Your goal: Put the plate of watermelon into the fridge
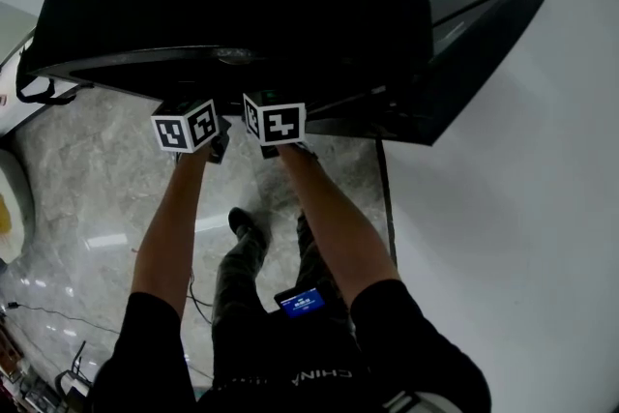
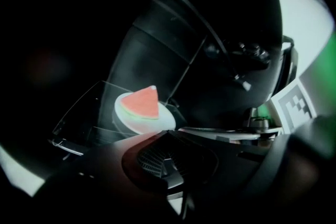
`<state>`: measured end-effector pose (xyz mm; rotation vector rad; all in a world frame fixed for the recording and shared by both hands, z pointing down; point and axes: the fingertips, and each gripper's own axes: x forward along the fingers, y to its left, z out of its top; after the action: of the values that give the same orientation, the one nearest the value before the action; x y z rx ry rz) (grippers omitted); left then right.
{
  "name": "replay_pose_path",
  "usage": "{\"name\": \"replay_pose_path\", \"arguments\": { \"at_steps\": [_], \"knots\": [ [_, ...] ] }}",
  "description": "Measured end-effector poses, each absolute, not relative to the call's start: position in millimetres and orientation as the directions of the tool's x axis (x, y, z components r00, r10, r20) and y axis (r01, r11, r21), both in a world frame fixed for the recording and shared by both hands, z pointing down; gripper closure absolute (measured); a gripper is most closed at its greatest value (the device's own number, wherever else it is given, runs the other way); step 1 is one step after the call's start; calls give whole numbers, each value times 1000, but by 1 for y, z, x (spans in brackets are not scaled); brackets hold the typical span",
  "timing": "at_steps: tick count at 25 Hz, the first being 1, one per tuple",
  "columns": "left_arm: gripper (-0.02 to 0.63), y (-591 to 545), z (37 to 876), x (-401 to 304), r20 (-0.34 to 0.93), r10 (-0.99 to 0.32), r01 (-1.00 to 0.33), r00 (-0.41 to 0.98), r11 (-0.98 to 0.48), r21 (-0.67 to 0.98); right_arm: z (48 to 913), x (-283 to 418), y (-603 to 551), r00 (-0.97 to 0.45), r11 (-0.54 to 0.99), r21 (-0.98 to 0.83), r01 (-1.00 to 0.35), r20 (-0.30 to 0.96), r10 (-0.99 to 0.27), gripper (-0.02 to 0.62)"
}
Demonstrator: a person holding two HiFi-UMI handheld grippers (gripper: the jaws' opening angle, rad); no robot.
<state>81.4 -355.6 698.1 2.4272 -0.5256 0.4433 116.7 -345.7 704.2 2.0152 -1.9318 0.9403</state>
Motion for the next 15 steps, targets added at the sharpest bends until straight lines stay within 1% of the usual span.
{"name": "replay_pose_path", "arguments": {
  "at_steps": [3, 6, 10, 15],
  "knots": [
    [594, -339, 676, 76, 388, -229, -413, 893, -760, 502, 685, 108, -333, -82, -110, -297, -948, 565, -821, 548],
    [594, -331, 656, 71, 353, -186, -363, 917, -754, 547, 667, 101, -329, -129, -72, -312, -948, 578, -806, 549],
    [594, -322, 624, 57, 330, -177, -346, 927, -737, 580, 632, 91, -316, -210, 5, -337, -941, 575, -791, 566],
    [594, -272, 578, 24, 302, -177, -333, 937, -715, 614, 595, 68, -258, -329, 88, -416, -905, 553, -765, 574]
  ]
}}
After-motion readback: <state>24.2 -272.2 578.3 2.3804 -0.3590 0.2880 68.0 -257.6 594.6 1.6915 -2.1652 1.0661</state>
